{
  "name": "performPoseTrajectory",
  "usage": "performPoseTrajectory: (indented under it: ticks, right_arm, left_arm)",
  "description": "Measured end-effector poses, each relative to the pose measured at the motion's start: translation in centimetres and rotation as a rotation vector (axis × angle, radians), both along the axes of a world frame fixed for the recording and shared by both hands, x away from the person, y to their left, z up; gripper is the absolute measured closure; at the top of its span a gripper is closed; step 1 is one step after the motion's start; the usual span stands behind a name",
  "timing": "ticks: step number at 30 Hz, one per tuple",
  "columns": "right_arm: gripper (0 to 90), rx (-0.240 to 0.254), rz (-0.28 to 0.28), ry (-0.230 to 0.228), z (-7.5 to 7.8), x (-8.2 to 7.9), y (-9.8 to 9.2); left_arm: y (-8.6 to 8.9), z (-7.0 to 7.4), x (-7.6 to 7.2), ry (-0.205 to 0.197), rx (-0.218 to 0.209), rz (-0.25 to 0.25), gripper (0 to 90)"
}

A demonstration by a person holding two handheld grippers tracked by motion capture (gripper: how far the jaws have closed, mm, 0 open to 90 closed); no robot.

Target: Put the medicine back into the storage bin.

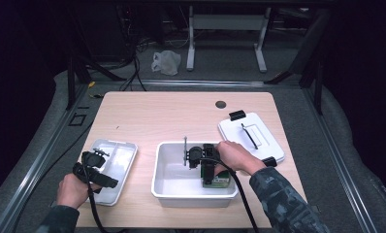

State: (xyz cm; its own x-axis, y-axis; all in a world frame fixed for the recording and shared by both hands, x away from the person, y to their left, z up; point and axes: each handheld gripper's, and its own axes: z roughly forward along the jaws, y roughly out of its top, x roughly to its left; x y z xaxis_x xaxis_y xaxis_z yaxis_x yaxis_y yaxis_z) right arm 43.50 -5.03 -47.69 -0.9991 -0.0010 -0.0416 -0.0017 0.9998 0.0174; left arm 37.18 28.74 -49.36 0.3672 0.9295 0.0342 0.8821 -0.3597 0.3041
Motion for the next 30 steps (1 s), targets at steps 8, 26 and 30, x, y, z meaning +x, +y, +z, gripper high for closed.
performPoseTrajectory:
  ticks: [8,26,30]
  right_arm:
    - [14.7,-0.028,0.014,-0.024,-0.5,-0.2,0.1]
    - [11.0,-0.085,-0.029,-0.029,-1.2,-0.2,0.6]
    - [10.3,-0.074,-0.035,-0.026,-1.1,-0.2,0.5]
  left_arm:
    - [0.0,0.1,0.0,0.001,0.004,-0.001,2.3]
    - [0.1,0.1,-0.1,0.002,0.004,-0.003,2.5]
    - [0.0,0.1,-0.1,0.002,0.004,-0.001,2.5]
